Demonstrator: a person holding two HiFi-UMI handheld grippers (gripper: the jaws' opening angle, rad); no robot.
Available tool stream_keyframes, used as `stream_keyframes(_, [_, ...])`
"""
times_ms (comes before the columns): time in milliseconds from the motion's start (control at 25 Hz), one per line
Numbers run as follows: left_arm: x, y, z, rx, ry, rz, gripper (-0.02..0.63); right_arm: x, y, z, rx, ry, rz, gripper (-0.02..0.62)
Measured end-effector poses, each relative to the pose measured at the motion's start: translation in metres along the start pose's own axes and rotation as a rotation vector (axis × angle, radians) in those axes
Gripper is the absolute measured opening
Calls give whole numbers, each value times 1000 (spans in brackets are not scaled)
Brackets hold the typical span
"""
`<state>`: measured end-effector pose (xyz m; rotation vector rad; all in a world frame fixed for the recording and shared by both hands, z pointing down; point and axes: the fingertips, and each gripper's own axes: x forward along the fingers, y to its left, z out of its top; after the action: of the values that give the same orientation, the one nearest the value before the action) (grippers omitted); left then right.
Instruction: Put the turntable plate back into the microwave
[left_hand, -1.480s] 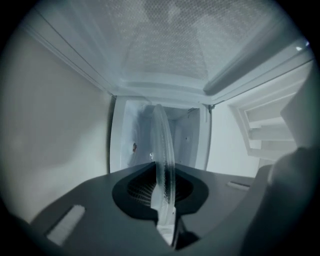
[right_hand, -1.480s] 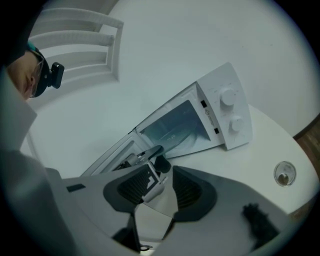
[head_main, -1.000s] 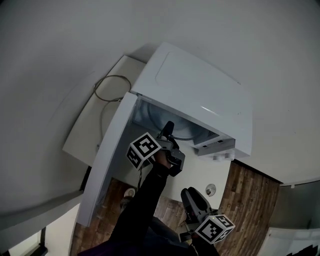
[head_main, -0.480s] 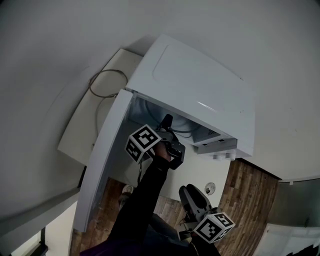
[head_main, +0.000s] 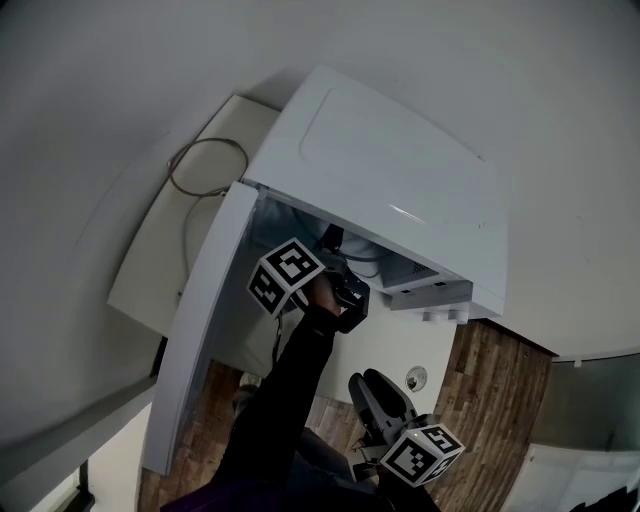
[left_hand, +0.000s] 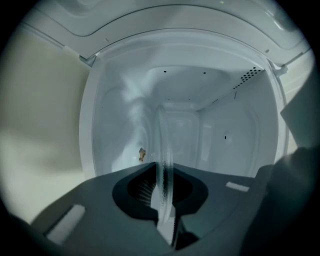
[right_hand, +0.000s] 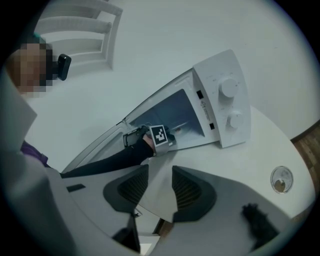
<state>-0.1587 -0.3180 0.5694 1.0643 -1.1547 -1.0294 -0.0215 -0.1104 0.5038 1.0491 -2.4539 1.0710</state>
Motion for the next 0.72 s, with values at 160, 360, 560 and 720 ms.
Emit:
stream_keyframes(160, [3, 1, 0, 16, 11, 45, 29, 2, -1, -1, -5, 8, -5, 153])
stream_keyframes(360, [3, 12, 3, 20, -1, 153, 40, 7, 2, -2, -9, 16, 8, 153])
stream_keyframes(560, [-1, 21, 3, 11, 4, 212, 49, 8, 5, -4, -30, 28, 15, 153])
stream_keyframes(720, [1, 20, 5, 71, 4, 263, 51, 6, 4, -8, -40, 34, 9, 153])
